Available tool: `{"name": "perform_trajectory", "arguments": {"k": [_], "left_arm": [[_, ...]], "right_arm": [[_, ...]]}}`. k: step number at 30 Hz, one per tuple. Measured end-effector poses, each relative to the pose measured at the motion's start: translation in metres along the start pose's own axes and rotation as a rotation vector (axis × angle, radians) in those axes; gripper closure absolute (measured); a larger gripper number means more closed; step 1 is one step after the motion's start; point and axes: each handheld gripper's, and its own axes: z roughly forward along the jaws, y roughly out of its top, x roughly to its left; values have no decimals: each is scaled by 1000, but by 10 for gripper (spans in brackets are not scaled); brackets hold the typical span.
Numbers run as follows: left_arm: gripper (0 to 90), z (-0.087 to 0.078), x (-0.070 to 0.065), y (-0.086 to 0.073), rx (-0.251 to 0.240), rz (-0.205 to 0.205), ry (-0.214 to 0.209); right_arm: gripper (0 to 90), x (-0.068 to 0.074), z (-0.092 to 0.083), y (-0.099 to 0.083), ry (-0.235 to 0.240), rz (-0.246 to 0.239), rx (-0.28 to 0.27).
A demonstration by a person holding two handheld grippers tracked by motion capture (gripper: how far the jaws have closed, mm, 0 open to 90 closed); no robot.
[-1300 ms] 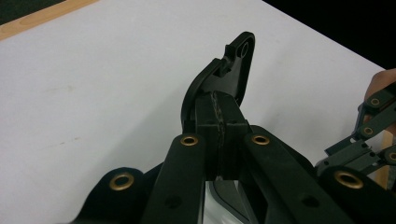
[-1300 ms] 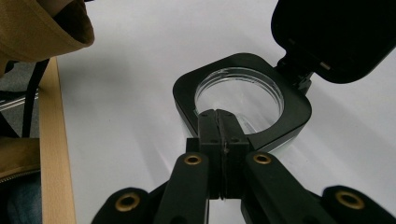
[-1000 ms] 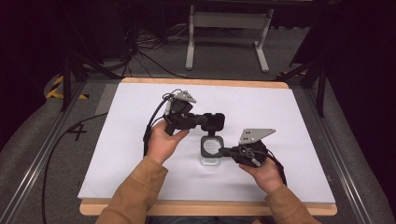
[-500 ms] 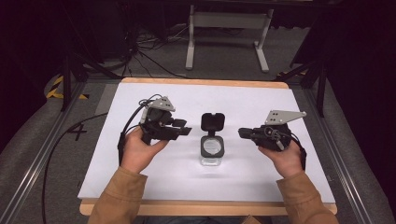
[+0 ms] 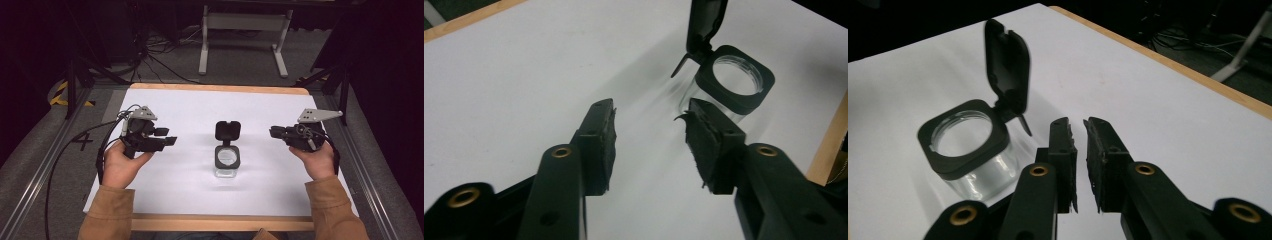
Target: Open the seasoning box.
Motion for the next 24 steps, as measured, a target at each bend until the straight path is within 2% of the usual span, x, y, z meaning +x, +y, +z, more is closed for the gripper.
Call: {"name": "perform_trajectory", "arguments": {"k": [2, 4, 9, 12, 13, 16, 19, 22, 24], "left_arm": [[533, 4, 8, -8, -21, -12, -4], [537, 10, 16, -14, -27, -53, -6], [560, 19, 33, -24, 17, -101, 18], [572, 23, 40, -29, 18, -120, 25], [578, 23, 40, -29, 18, -120, 25], [581, 29, 44, -33, 41, -114, 45], [604, 37, 47, -37, 108, -111, 81], [604, 48, 51, -43, 148, -124, 59], [604, 53, 52, -47, 165, -113, 52]], "right_arm": [[780, -7, -3, -4, -26, 14, 9], [770, -16, -4, -10, -48, 36, 22], [743, -33, -2, -23, -86, 78, 56], [717, -43, 1, -33, -105, 110, 77], [717, -43, 1, -33, -105, 110, 77], [678, -55, 5, -44, -120, 142, 100], [658, -62, 9, -52, -131, 148, 116], [651, -68, 12, -60, -139, 165, 137], [648, -72, 15, -65, -144, 176, 148]]}}
